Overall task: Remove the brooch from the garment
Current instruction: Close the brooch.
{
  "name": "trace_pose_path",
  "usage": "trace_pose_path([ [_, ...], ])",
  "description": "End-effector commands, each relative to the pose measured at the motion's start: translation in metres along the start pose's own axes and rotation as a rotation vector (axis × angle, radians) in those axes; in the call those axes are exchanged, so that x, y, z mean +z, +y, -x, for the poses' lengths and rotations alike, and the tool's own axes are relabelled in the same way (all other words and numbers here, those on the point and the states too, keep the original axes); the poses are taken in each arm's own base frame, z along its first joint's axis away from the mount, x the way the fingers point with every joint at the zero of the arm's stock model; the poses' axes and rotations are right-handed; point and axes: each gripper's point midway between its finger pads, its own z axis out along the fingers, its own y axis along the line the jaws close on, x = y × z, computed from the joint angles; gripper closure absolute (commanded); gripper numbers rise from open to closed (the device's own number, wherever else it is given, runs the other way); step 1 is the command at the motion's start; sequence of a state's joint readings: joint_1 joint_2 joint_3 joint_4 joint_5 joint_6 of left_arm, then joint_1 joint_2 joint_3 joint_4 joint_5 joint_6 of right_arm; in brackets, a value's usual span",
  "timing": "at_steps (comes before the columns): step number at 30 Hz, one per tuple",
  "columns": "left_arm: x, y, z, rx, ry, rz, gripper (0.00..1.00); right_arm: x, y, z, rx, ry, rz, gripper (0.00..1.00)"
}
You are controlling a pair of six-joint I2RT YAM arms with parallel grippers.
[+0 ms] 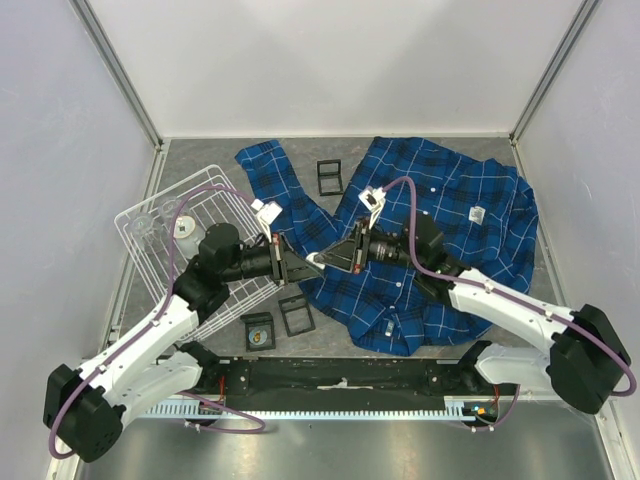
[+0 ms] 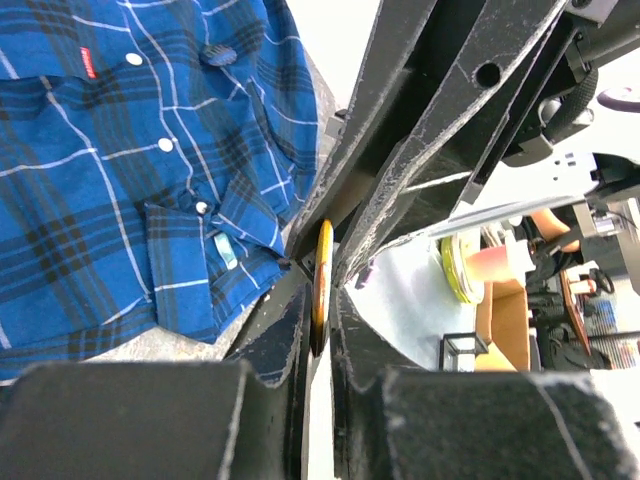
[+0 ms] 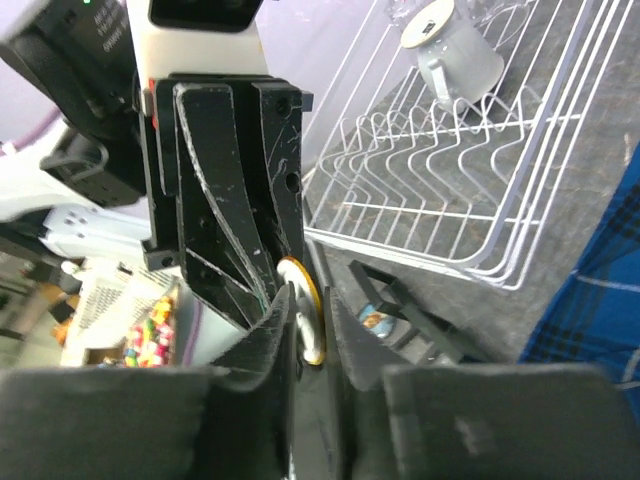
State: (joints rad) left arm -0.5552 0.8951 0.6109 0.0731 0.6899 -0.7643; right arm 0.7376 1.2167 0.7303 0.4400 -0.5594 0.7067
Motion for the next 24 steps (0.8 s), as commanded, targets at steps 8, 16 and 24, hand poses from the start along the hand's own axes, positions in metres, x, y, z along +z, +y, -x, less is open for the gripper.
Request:
trace_pose_path([
  [8, -0.002, -0.002, 0.006, 0.054, -0.037, 0.003, 0.98, -0.024, 0.023, 0.028, 0.022, -0.161, 0.04, 0.39],
  [16, -0.004, -0.016, 0.007, 0.043, -0.046, -0.056, 0.98, -0.016, 0.019, 0.01, 0.069, -0.111, 0.098, 0.52],
  [24, -0.006, -0.031, 0.011, 0.043, -0.064, -0.128, 0.98, -0.013, 0.019, 0.004, 0.081, -0.091, 0.118, 0.59],
])
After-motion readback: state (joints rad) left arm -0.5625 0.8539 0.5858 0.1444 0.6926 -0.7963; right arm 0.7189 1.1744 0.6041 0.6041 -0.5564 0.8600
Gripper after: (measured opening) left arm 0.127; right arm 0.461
